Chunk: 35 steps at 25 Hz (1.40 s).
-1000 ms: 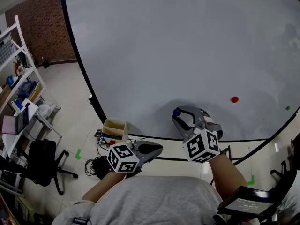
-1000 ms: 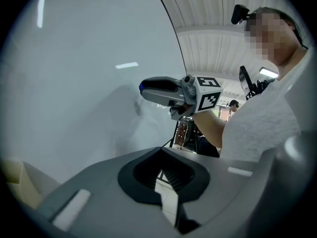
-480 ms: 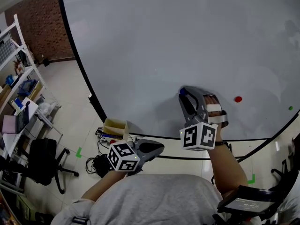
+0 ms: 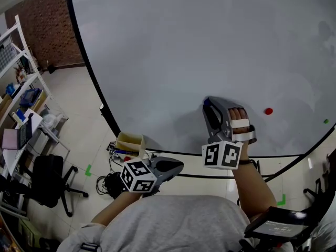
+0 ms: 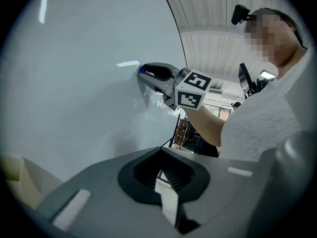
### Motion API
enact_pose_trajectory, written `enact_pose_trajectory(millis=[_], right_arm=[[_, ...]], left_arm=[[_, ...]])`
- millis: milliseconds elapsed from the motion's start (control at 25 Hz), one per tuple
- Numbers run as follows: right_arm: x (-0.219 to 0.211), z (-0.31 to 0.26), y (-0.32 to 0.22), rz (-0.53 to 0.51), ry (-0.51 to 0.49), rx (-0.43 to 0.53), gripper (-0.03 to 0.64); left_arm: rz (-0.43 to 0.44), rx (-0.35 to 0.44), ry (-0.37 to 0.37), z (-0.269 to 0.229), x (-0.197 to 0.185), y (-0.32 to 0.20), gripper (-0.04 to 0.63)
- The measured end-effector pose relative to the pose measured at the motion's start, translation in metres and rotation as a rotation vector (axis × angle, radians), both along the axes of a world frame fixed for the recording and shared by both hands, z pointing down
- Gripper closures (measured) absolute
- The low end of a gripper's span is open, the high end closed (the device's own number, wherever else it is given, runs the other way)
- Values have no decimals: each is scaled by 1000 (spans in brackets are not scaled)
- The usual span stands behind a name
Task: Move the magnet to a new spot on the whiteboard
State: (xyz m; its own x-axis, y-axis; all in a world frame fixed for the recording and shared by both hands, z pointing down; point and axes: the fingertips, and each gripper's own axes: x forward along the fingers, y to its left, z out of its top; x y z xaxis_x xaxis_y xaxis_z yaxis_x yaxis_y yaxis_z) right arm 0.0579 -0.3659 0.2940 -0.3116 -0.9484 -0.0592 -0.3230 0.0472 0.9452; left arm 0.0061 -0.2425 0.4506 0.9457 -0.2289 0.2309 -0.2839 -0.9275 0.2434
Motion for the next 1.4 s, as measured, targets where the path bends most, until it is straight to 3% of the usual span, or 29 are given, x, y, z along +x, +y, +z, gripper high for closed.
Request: enact_pose_trajectory(millis=[80, 200, 280, 400, 520, 640, 720, 840, 880, 1080, 1400], right_arm=[[-2, 1, 0, -2, -8, -13, 491], [-1, 1, 5, -2, -51, -39, 410], [3, 4, 13, -11, -107, -67, 407], [7, 16, 30, -75, -236, -189, 389], [1, 37, 55, -212, -383, -363, 387], [-2, 79, 83, -327, -593, -582, 438], [3, 116, 96, -305, -697, -702, 448], [6, 159, 116, -232, -796, -797, 566], [1, 165, 122, -238, -832, -818, 622], [-28, 169, 132, -315, -957, -852, 624], [-34, 164, 172, -398, -980, -906, 623]], left_arm=[[-1, -1, 2, -1, -3, 0, 611], [0, -3, 5, -1, -8, 2, 611], [-1, -6, 8, 2, -12, 2, 612], [-1, -13, 14, 5, -18, 4, 612], [9, -28, 17, 8, -26, 7, 612], [19, -48, 24, 16, -36, 11, 611], [25, -60, 27, 22, -42, 13, 612], [37, -71, 30, 32, -48, 20, 612], [39, -73, 32, 34, -50, 22, 612], [42, -53, 46, 31, -48, 25, 612], [29, -22, 34, 20, -32, 63, 612]])
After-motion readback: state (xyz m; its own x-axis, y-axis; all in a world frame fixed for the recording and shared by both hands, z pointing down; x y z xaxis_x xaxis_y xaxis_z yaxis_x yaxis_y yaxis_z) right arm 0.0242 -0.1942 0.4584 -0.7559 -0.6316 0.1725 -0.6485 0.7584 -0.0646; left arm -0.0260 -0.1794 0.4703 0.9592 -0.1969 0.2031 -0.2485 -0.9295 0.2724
